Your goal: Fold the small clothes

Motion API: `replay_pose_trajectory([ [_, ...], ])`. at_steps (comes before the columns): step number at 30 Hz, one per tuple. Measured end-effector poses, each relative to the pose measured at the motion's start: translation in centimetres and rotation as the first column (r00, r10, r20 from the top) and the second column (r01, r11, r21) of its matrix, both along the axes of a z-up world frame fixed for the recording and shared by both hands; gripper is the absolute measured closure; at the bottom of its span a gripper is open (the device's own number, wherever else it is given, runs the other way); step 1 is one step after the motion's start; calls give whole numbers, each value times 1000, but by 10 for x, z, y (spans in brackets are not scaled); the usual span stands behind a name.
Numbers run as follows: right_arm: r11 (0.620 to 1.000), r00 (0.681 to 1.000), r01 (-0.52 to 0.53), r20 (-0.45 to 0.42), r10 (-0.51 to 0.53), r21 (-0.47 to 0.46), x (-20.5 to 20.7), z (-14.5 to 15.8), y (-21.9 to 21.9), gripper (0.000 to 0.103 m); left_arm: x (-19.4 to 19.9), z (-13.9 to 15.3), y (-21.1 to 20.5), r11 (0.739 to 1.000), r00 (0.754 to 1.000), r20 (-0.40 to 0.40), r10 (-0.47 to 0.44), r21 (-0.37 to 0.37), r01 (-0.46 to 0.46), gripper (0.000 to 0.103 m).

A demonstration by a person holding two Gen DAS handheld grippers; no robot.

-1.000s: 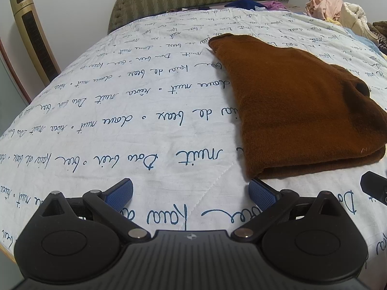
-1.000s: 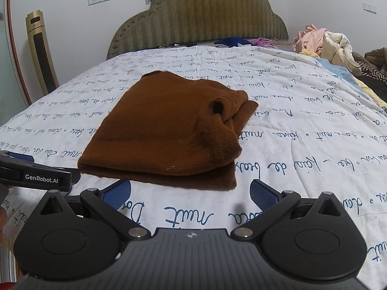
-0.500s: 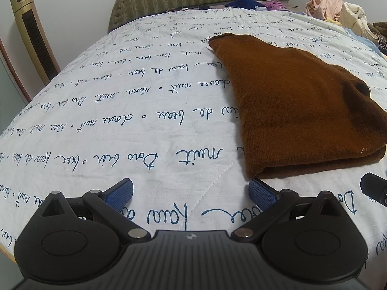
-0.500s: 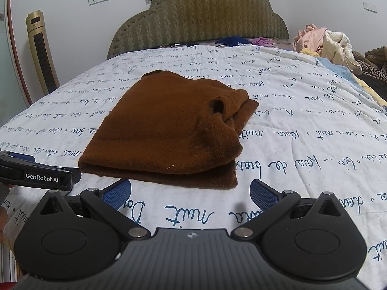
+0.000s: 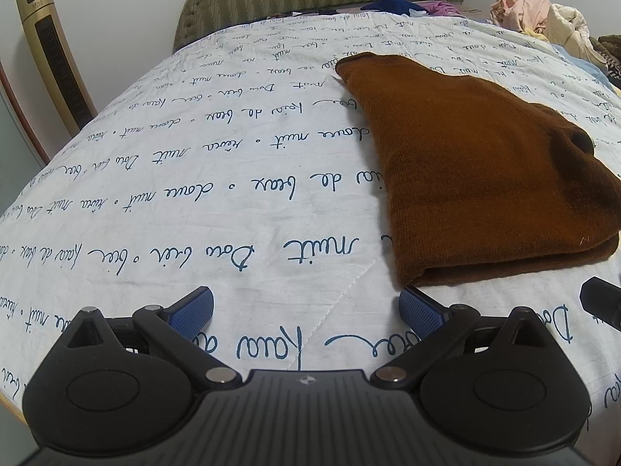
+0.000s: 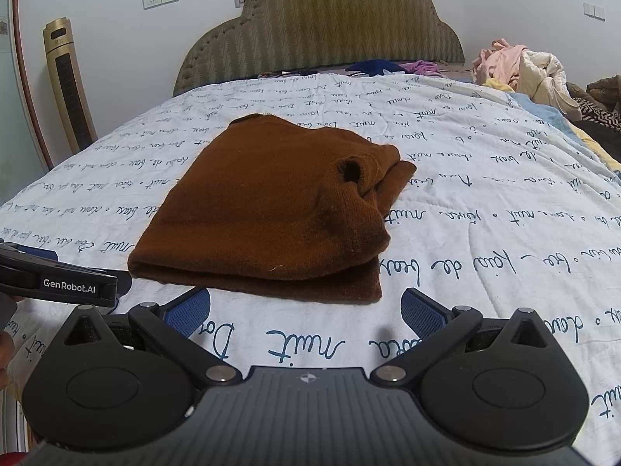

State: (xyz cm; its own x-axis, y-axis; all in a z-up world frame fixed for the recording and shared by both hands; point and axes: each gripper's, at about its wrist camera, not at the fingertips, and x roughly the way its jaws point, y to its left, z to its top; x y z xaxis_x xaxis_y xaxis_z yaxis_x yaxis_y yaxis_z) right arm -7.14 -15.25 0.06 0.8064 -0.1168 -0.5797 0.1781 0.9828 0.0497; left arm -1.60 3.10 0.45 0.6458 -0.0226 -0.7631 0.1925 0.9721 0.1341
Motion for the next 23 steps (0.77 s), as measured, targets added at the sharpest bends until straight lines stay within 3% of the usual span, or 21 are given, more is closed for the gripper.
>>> replay_pose_trajectory([
  [15, 1000, 1000, 0, 1, 0, 0, 0, 0, 0, 0, 0, 0, 0, 1000, 1000, 1, -1, 0, 1, 0],
  [23, 1000, 1000, -3, 5, 3, 4, 0, 0, 2, 0, -2, 4, 4, 1000, 999, 43, -6, -1, 6, 0],
])
